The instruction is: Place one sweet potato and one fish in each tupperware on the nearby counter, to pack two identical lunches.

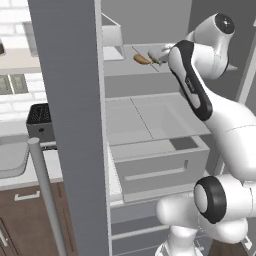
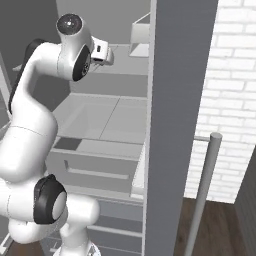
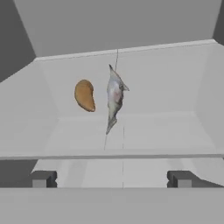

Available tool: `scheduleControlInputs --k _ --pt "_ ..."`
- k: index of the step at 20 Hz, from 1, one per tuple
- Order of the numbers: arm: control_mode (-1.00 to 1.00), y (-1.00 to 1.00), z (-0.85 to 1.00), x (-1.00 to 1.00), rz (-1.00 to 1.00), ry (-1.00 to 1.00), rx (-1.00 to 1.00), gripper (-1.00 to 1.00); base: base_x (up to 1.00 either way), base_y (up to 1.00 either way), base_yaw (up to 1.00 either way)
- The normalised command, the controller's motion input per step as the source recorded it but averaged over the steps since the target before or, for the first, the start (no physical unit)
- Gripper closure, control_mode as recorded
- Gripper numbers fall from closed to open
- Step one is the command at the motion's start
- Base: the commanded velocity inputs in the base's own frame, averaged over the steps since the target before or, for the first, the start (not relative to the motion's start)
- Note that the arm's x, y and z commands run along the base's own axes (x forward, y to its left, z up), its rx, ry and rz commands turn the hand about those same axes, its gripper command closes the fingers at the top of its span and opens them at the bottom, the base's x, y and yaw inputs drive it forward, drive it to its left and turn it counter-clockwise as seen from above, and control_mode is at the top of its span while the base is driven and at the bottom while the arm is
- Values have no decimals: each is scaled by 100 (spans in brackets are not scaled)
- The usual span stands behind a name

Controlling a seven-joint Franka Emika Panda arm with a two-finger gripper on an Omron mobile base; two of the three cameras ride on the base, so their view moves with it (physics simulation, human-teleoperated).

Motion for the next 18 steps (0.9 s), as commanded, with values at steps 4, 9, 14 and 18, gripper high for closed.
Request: scheduleControlInputs --k 4,9,14,18 --pt "-100 3 -13 68 1 5 0 -100 0 0 0" --pt "-100 1 0 69 0 4 0 -100 0 0 0" --pt "-100 5 -12 65 3 9 0 -100 0 0 0" --pt "-100 6 -17 72 4 11 0 -100 0 0 0"
